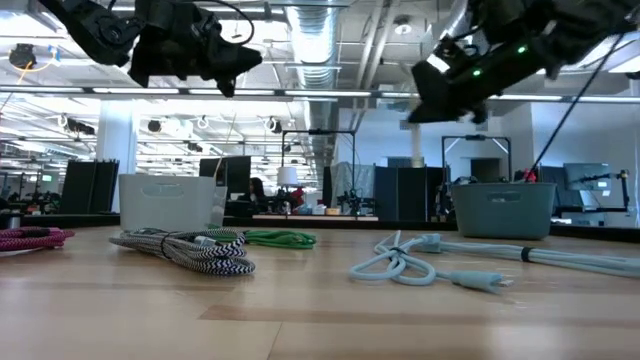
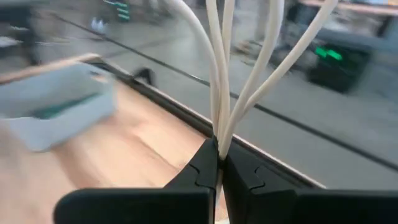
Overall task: Pick & Place USB Port
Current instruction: Put the white USB cable into the blue bin
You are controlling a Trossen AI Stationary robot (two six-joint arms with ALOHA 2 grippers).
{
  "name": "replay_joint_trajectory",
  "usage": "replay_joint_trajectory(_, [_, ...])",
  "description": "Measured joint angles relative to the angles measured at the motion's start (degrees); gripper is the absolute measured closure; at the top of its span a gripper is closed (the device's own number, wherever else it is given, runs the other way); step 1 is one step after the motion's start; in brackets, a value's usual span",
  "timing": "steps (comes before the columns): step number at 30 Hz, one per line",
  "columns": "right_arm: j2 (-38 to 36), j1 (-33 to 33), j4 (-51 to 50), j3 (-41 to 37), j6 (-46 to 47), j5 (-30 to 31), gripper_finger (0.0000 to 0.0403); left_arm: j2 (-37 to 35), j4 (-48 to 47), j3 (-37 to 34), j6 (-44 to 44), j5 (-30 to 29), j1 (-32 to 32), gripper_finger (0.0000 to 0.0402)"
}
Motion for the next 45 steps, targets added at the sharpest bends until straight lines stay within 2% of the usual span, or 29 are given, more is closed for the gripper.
replay_joint_trajectory(3, [-5.31, 0.11, -11.38, 0.01, 5.59, 5.86, 0.0403, -1.26, -2.49, -0.02, 0.38, -0.02, 0.0, 0.0356])
replay_joint_trajectory(6, [-10.02, -0.1, -22.01, 0.01, 12.07, 7.91, 0.0403, -1.76, -3.93, -0.02, 0.43, -0.03, 0.0, 0.0357])
replay_joint_trajectory(13, [-15.42, -0.4, -38.97, 0.01, 23.53, 8.16, 0.0403, -1.76, -4.17, -0.04, 0.65, -0.04, 0.0, 0.0355])
replay_joint_trajectory(20, [-14.84, -2.78, -50.54, 0.01, 32.38, 4.73, 0.0403, -1.74, -4.47, -0.04, 0.66, -0.04, 0.0, 0.0359])
replay_joint_trajectory(32, [-8.41, -7.22, -52.78, 0.01, 33.89, 1.74, 0.04, -1.74, -5.29, -0.04, 0.66, -0.04, 0.02, 0.0362])
replay_joint_trajectory(45, [-6.22, -8.0, -50.8, 0.05, 33.7, 1.96, 0.031, -1.72, -5.68, -0.04, 0.66, -0.04, 0.02, 0.0363])
